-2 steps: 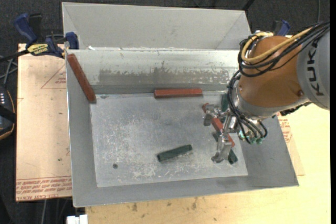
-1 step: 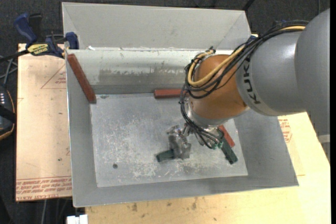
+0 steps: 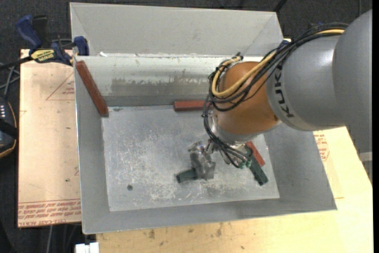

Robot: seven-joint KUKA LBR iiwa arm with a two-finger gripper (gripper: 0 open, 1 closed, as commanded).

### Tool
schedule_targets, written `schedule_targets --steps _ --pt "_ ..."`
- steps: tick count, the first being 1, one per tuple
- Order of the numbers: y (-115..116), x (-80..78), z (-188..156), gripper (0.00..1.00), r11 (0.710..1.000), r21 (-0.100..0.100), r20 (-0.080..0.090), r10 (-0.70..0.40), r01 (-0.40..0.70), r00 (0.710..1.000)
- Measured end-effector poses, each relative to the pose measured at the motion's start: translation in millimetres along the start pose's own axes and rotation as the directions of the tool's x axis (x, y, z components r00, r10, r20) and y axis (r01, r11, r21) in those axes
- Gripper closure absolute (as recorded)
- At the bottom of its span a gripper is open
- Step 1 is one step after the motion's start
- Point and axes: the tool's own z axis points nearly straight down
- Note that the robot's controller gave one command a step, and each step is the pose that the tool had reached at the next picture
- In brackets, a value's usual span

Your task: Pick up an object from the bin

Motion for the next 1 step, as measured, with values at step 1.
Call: schedule_targets --steps 1 --pt "2.3 3.0 -48.2 1.0 1.0 -0.001 -0.006 0.0 0.0 1.0"
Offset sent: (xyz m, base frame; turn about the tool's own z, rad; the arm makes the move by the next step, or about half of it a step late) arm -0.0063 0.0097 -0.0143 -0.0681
